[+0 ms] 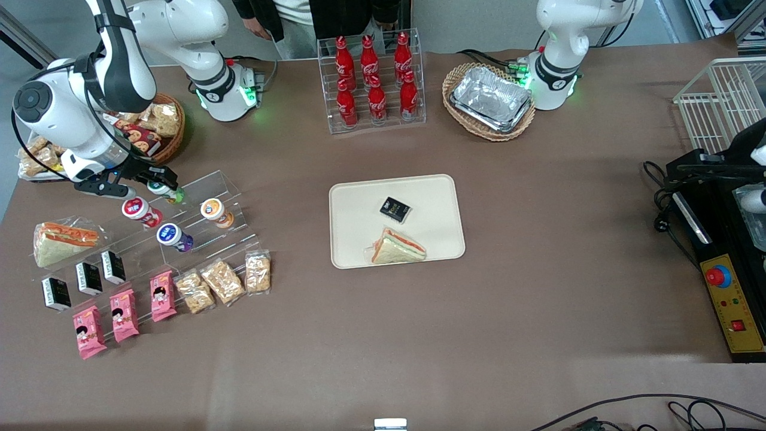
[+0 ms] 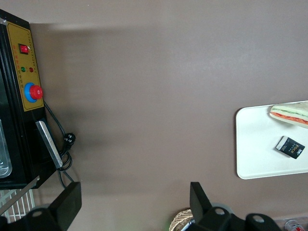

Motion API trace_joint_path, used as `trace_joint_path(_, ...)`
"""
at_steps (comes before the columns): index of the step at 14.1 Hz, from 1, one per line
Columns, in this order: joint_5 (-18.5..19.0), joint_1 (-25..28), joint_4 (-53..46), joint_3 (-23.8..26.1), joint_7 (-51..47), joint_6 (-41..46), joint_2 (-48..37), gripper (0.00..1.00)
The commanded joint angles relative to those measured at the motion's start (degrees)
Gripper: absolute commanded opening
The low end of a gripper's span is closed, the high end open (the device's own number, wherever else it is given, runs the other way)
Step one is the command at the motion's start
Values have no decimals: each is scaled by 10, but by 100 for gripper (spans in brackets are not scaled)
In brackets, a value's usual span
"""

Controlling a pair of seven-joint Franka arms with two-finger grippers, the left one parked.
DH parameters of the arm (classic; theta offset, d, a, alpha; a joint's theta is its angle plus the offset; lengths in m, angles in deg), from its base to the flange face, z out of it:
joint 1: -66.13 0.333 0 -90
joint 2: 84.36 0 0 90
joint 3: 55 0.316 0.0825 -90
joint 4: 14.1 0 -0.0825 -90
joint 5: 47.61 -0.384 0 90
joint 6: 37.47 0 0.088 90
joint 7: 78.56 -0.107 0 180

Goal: Place green gum on tray
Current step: 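Close the right gripper around the green-lidded gum bottle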

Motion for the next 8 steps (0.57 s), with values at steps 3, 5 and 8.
trace_joint_path(3, -4, 3, -12, 0, -9, -5, 6, 38)
trace_joint_path(5, -3, 4, -17, 0, -8, -2, 7, 31)
trace_joint_path(8, -2, 4, -48, 4, 2, 37, 1, 29)
